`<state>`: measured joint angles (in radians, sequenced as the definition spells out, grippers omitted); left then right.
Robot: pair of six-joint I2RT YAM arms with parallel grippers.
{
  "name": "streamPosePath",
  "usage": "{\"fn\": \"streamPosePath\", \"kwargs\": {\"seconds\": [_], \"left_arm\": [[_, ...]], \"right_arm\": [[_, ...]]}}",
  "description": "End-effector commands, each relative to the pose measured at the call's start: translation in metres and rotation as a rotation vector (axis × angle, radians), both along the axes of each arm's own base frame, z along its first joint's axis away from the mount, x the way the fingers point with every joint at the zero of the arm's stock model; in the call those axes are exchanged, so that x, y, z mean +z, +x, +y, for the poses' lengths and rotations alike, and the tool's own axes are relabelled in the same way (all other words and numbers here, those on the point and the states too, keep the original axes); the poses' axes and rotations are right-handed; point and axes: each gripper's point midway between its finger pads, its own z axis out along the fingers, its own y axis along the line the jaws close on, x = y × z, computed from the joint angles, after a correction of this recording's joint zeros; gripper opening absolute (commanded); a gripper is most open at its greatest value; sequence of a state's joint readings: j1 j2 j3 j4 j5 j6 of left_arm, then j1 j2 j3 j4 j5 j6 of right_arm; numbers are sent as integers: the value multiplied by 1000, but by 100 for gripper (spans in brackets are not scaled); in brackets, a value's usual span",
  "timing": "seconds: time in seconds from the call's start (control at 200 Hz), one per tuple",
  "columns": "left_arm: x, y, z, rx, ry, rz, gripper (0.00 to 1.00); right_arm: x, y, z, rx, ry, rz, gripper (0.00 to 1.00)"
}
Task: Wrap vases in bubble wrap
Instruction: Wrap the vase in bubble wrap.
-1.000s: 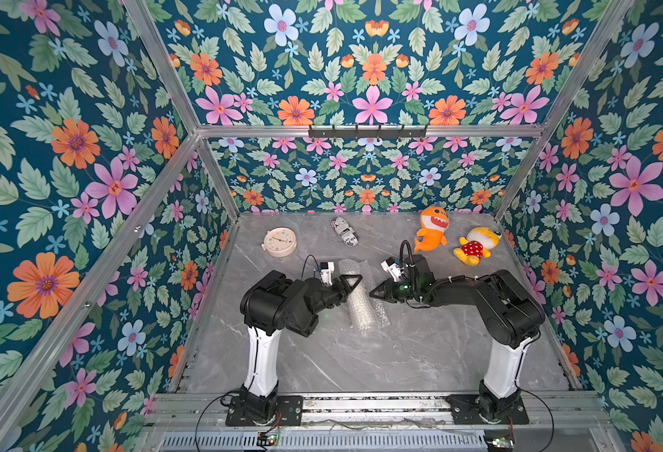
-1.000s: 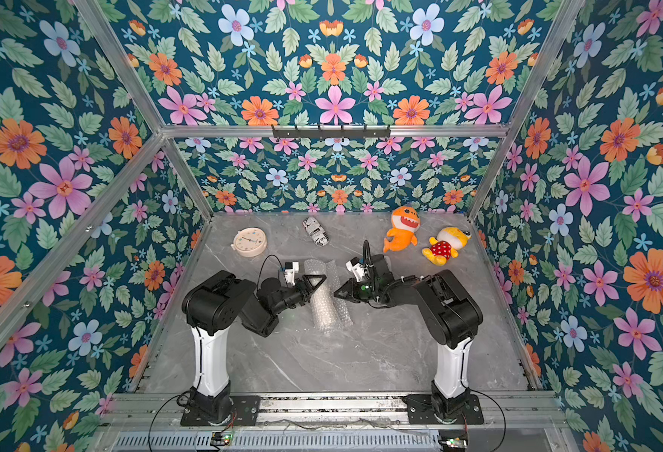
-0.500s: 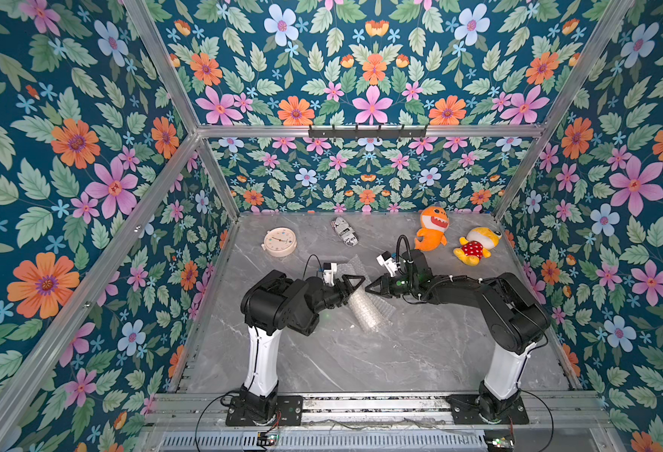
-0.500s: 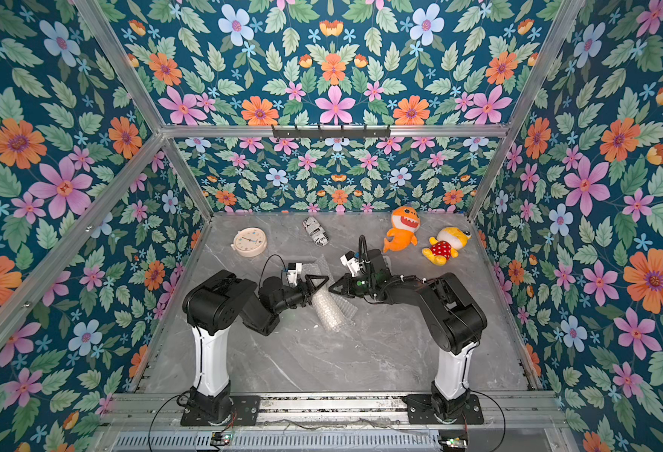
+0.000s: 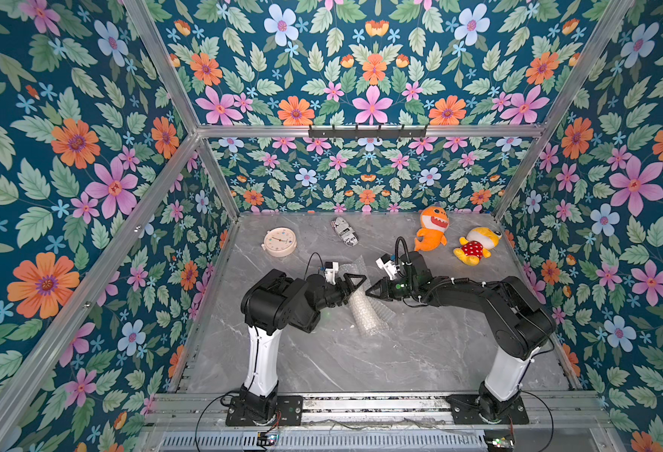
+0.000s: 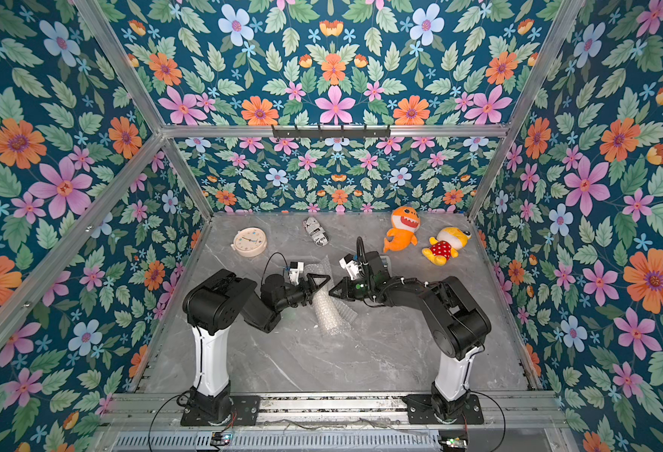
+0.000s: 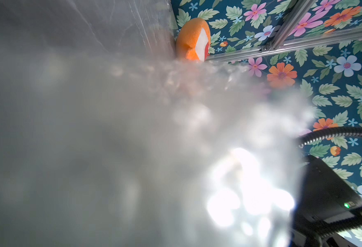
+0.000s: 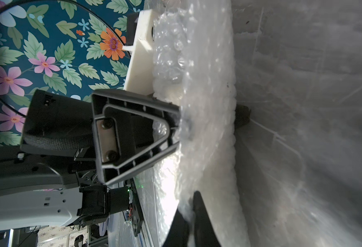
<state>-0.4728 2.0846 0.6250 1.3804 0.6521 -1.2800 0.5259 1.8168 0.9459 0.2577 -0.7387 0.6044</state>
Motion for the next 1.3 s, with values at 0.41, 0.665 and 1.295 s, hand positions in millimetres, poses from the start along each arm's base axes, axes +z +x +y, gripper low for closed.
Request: {"fn": "streamPosePath", "kwargs": {"seconds": [0.41, 0.665, 1.295], "left_arm": [[31, 3, -1, 5, -86, -66, 92], [38, 3, -1, 12, -107, -69, 100], [37, 5, -4, 17, -4, -71, 100]], "right_arm": [[10, -12, 17, 53, -26, -35, 30], [11, -17, 19, 63, -31, -52, 33], [33, -13, 34, 73, 1, -122, 33]]}}
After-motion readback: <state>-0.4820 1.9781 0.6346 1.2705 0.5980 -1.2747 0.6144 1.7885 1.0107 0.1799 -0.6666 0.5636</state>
